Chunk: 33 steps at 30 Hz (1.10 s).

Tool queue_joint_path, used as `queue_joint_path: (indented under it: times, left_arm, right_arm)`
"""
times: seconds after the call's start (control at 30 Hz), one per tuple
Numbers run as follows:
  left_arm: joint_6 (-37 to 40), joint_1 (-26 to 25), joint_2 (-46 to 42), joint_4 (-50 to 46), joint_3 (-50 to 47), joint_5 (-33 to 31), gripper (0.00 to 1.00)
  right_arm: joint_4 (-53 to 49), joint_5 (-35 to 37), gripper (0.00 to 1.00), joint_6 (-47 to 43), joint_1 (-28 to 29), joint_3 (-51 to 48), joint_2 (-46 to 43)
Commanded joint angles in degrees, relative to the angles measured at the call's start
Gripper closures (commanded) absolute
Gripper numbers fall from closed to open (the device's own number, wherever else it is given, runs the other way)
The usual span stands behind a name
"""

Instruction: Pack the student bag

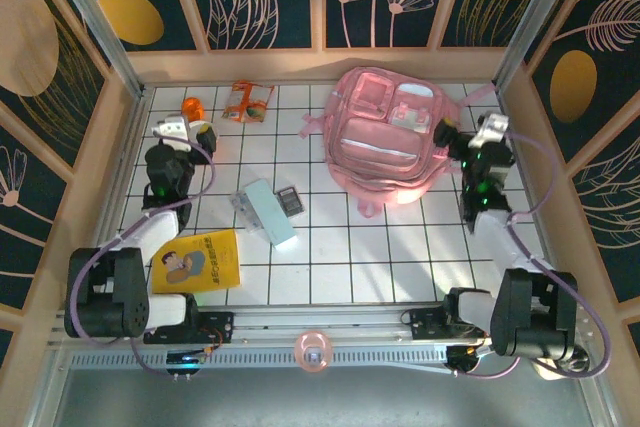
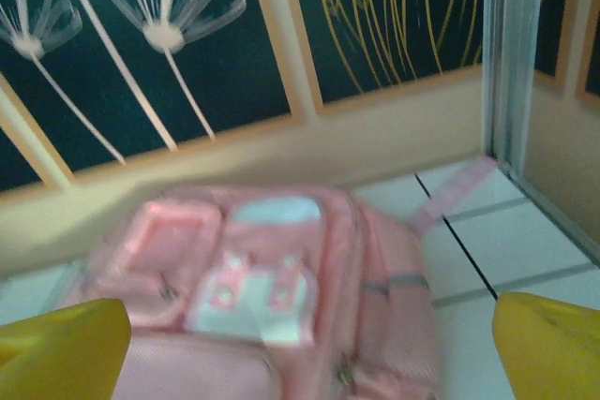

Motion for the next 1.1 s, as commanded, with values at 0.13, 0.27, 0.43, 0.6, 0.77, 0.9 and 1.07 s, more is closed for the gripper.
queue_joint_path:
  times: [0.13, 0.27, 0.43, 0.6, 0.77, 0.9, 1.07]
  left_arm:
    - [-6.4, -9.7, 2.7, -22.6, 11.4, 8.9, 0.41]
    - [-9.0, -11.9, 3.4, -22.6, 10.8, 9.2, 0.42]
    - [-10.6, -12.2, 2.6, -22.3, 8.7, 8.5, 0.42]
    - [-11.3, -12.2, 1.1, -22.1, 6.7, 7.5, 0.40]
    - [-12.7, -12.2, -0.4, -22.6, 4.5, 3.0, 0.40]
    - [-12.1, -12.2, -3.1, -22.0, 2.1, 2.2, 0.39]
    - [-8.8, -12.4, -7.7, -23.4, 0.5, 5.2, 0.41]
  right_arm:
    - [-39.2, -3.5, 0.01, 8.4, 9.4, 18.3, 8.3]
    - [-38.1, -0.5, 0.05, 8.4, 19.2, 23.2, 17.3]
    - [-31.1, -3.3, 0.14, 13.4, 20.8, 29.5, 31.7]
    - [-27.0, -5.4, 0.16, 14.7, 22.8, 31.3, 42.1]
    - [-21.1, -6.4, 0.18, 18.4, 26.0, 18.7, 40.0]
    - [-18.0, -4.3, 0.18, 23.2, 30.1, 6.3, 31.5]
    - [-18.9, -0.3, 0.17, 28.7, 37.6, -2.5, 19.5]
